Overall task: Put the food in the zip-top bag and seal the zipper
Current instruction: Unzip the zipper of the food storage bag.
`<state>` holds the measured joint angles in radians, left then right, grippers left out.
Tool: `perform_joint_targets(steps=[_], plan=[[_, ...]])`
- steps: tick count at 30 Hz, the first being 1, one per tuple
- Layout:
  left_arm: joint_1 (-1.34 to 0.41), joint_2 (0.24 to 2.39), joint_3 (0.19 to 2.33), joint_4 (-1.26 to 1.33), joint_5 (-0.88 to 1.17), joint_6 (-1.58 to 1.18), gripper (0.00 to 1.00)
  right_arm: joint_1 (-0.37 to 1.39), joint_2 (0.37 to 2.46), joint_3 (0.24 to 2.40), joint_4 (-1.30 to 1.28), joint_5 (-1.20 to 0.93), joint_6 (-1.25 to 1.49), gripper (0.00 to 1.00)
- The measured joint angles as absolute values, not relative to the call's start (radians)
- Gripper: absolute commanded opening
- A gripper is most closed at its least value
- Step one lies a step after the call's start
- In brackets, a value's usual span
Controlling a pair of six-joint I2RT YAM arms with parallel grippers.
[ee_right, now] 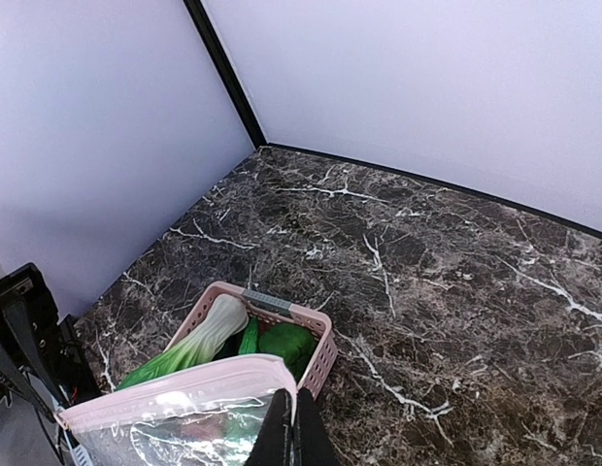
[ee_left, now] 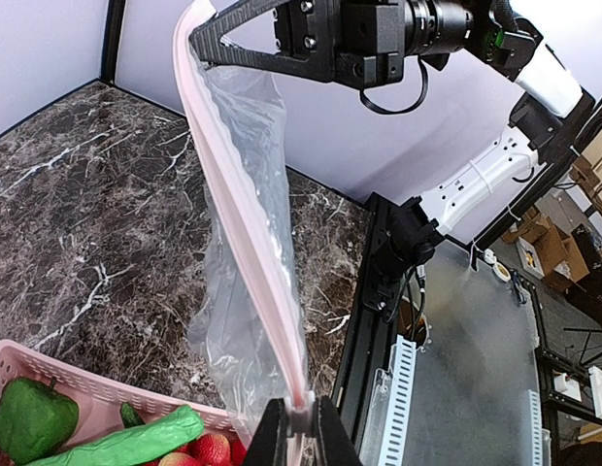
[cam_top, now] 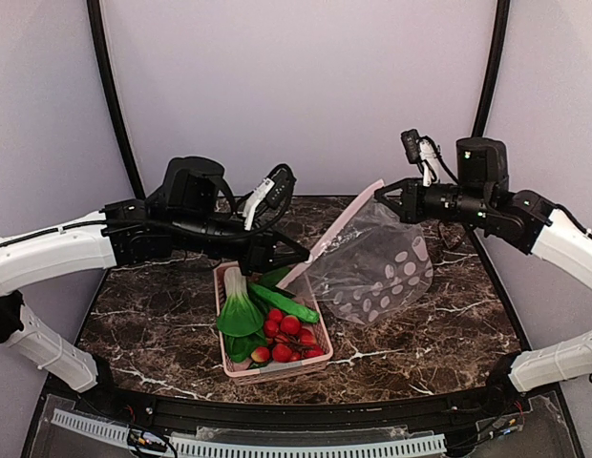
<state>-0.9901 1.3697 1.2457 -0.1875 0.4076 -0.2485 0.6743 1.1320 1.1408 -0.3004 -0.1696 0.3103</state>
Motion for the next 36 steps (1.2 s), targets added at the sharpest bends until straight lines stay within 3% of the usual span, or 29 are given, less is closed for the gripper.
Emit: perform_joint_targets(steps=[36], plan=[[-0.965,1.324,1.188,-0.226,0.372,-0.251,0.01,0.606,1.205,1.194,-0.301,-0.157,0.297,0.0]])
